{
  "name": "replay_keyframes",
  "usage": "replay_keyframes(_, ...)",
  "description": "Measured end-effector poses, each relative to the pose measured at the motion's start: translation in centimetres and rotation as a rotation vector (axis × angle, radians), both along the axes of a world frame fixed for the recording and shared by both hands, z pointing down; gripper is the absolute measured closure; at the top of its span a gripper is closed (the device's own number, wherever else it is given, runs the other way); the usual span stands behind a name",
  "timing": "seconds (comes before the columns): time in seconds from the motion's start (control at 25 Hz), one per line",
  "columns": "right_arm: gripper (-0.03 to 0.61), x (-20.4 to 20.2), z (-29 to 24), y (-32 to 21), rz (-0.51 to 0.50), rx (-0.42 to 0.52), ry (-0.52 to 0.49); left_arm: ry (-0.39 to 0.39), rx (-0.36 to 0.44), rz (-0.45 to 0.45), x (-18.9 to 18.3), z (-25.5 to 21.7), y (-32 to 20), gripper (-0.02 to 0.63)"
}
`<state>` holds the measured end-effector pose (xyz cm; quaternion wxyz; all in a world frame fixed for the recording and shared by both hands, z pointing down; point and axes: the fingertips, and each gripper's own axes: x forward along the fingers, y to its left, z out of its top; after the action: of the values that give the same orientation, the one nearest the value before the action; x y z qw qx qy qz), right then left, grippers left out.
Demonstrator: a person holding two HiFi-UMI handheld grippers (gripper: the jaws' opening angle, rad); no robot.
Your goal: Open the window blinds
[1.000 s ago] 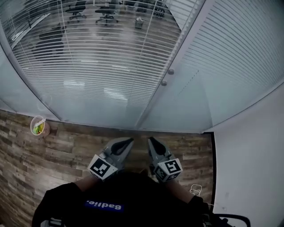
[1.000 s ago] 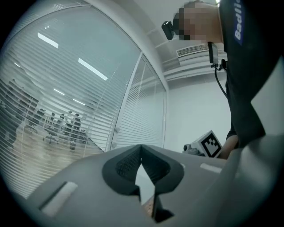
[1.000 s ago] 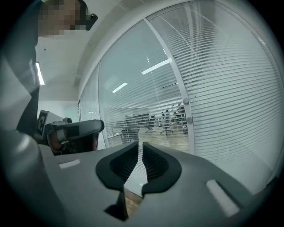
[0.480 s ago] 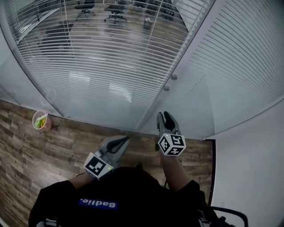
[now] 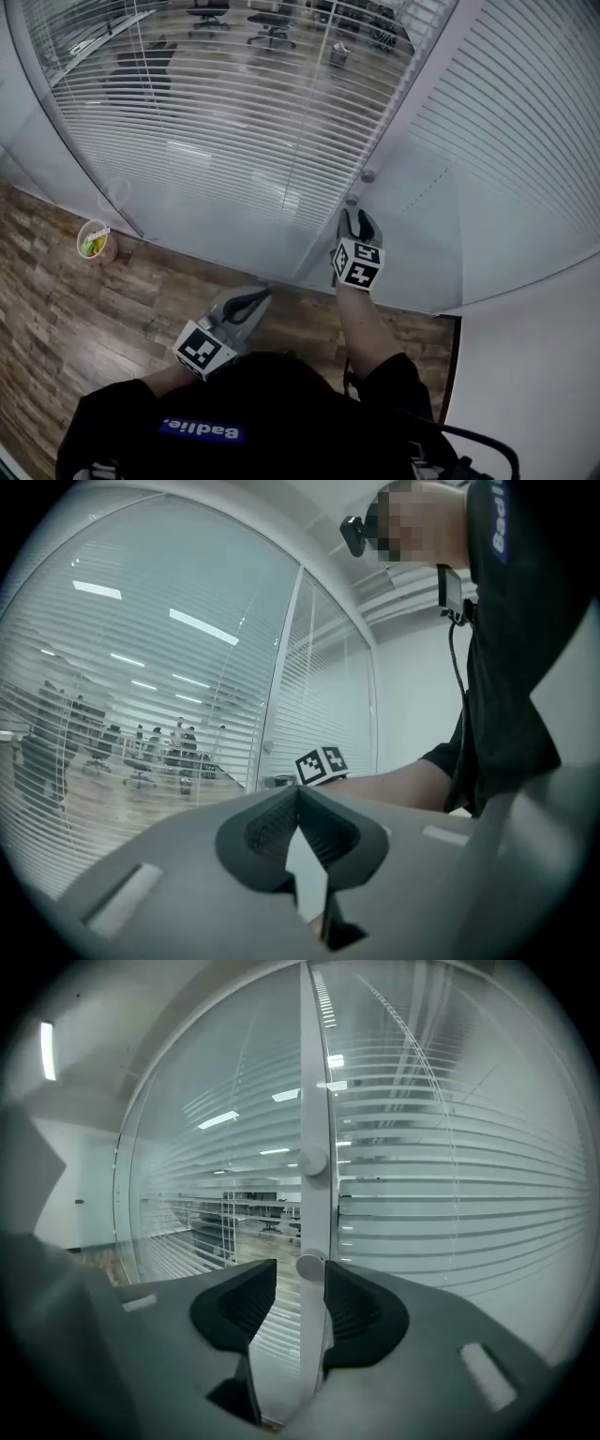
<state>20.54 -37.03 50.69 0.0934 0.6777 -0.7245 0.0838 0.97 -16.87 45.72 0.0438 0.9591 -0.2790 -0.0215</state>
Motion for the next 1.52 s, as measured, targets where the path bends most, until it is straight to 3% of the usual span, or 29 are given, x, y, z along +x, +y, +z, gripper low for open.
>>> replay_keyframes(0.28,0.430,0.7,1.0,-2.5,0.060,-0.038,0.008,-0.014,-0.002,-0.040,0.0,0.2,-1.1,0.614)
replay_keyframes(0.52,0.459,0.9,0.8,-3.5,0.096,-0.050,0.102,-0.017,-0.002,-0.041,-0.4,0.2,-1.7,0.614)
replay_keyframes(0.68,0.453,0.6,0.8,-3.4,0.095,-0.048,0.248,-0.021,-0.010,-0.039,-1.0,0.4,-2.1,0.614)
replay_keyframes(0.96,0.456,0.0,1.2,-3.3,0.023,-0.037,0.615,-0.028,-0.014,-0.028,-1.7,0.6,-2.3,0.614)
replay_keyframes(1.04,0.456,0.0,1.2,-3.3,0.015,-0.035,0.647,-0.030,-0.016,-0.025,-1.9,0.8,-2.3,0.614)
replay_keyframes(1.16,0.456,0.2,1.1,-3.4,0.033,-0.039,0.472,-0.027,-0.015,-0.024,-2.0,0.7,-2.3,0.614)
replay_keyframes(1.36,0.457,1.5,0.9,-3.4,0.090,-0.031,-0.104,-0.017,-0.022,-0.030,-2.2,0.7,-2.4,0.614)
replay_keyframes(1.52,0.457,2.0,1.0,-3.3,0.104,-0.012,-0.409,-0.018,-0.032,-0.025,-2.2,1.1,-2.3,0.614)
